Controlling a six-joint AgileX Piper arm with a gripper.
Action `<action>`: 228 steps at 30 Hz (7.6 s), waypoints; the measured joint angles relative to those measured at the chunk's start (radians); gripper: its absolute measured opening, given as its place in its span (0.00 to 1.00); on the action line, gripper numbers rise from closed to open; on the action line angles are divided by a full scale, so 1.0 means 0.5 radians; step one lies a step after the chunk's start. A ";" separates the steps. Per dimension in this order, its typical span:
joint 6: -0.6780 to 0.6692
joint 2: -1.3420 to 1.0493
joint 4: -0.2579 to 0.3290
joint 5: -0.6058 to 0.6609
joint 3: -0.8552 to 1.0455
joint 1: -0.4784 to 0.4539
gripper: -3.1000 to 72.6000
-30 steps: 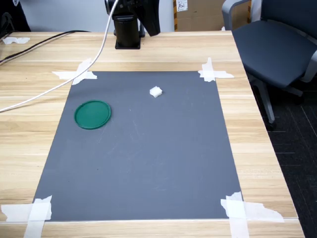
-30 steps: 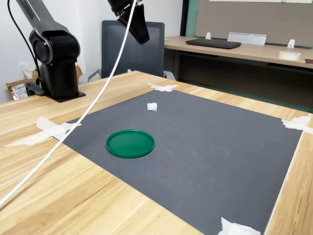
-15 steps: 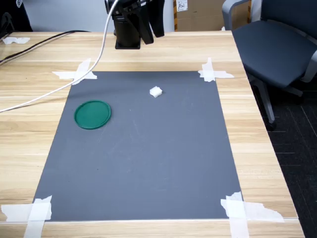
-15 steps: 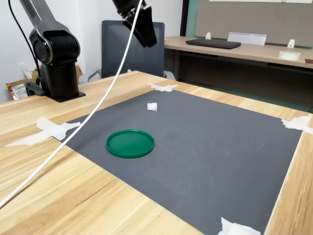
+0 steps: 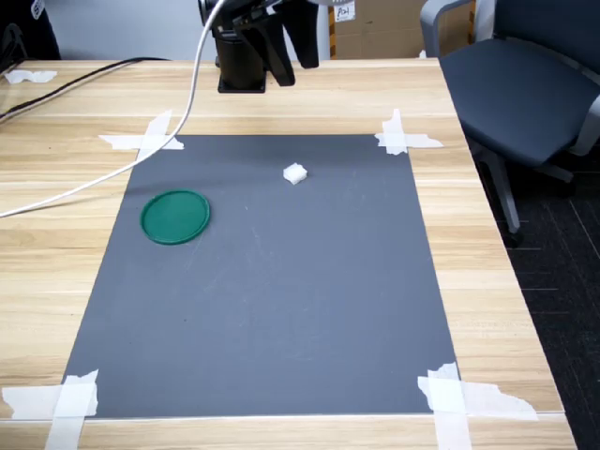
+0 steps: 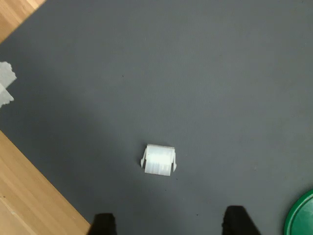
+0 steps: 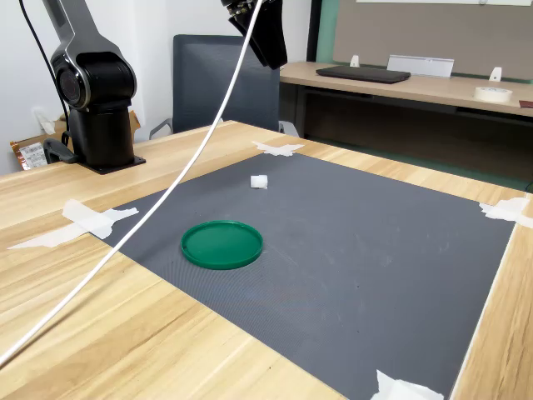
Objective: Grasp a white terminal and put it in the green lid.
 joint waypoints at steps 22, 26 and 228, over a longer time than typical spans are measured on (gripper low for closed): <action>0.085 0.365 -0.243 -0.222 -0.002 0.183 0.62; 0.085 0.402 -0.249 -0.209 -0.002 0.183 0.62; -0.413 0.420 -0.397 -0.658 0.228 -0.889 0.44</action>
